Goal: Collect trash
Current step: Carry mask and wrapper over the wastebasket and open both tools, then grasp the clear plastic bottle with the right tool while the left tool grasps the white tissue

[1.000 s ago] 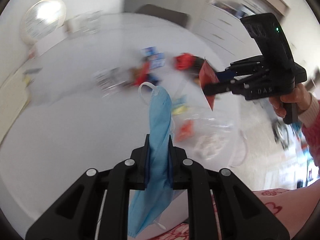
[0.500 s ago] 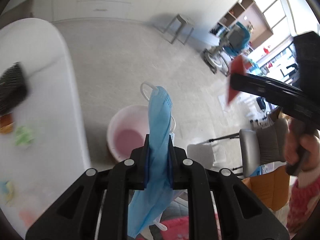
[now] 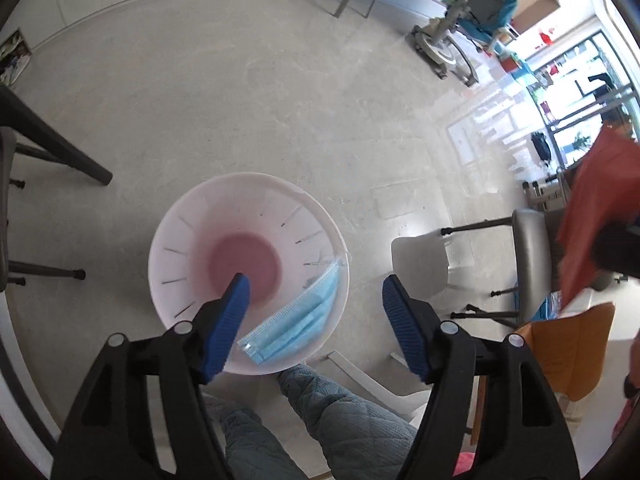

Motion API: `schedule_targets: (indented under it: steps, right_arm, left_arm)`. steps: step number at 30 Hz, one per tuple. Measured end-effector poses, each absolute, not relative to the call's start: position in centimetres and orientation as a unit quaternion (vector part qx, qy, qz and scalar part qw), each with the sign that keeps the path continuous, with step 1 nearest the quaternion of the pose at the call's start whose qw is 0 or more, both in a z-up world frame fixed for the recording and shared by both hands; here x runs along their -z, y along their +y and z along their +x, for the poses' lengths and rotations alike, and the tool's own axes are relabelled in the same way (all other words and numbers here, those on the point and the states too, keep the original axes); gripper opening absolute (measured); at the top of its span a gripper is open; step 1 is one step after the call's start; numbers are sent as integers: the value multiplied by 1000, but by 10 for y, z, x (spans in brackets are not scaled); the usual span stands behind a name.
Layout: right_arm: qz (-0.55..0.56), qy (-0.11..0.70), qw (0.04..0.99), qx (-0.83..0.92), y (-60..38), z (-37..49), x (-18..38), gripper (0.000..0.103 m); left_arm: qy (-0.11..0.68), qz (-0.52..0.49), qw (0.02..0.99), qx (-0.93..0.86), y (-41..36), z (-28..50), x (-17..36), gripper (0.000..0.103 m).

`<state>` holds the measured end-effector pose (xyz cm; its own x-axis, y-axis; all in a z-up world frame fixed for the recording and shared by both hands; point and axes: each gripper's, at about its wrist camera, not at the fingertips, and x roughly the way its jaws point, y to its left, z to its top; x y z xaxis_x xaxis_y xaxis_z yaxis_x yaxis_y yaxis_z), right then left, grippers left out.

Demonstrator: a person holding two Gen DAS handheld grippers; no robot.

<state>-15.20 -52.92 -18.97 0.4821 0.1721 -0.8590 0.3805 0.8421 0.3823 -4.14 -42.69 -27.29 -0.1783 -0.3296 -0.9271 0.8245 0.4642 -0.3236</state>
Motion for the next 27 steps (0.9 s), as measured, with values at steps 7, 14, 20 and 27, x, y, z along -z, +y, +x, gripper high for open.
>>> schedule_targets:
  steps: [7,14,20,27]
  right_arm:
    - [255,540,802,26,-504,-122,239,38]
    - [220,578,784,58,-469,-84,260,82]
    - [160,520,837,55,-421,-69,161,101]
    - [99,454,885,-29,-340,-40,75,101]
  left_arm:
    - [567,165,683,430,-358,-21,183,81]
    - [544,136,754,342,-244,-16,102,92]
    - [520,103,803,271,-142,-19,53,95]
    - [514,74,824,225,-47,-31,46,95]
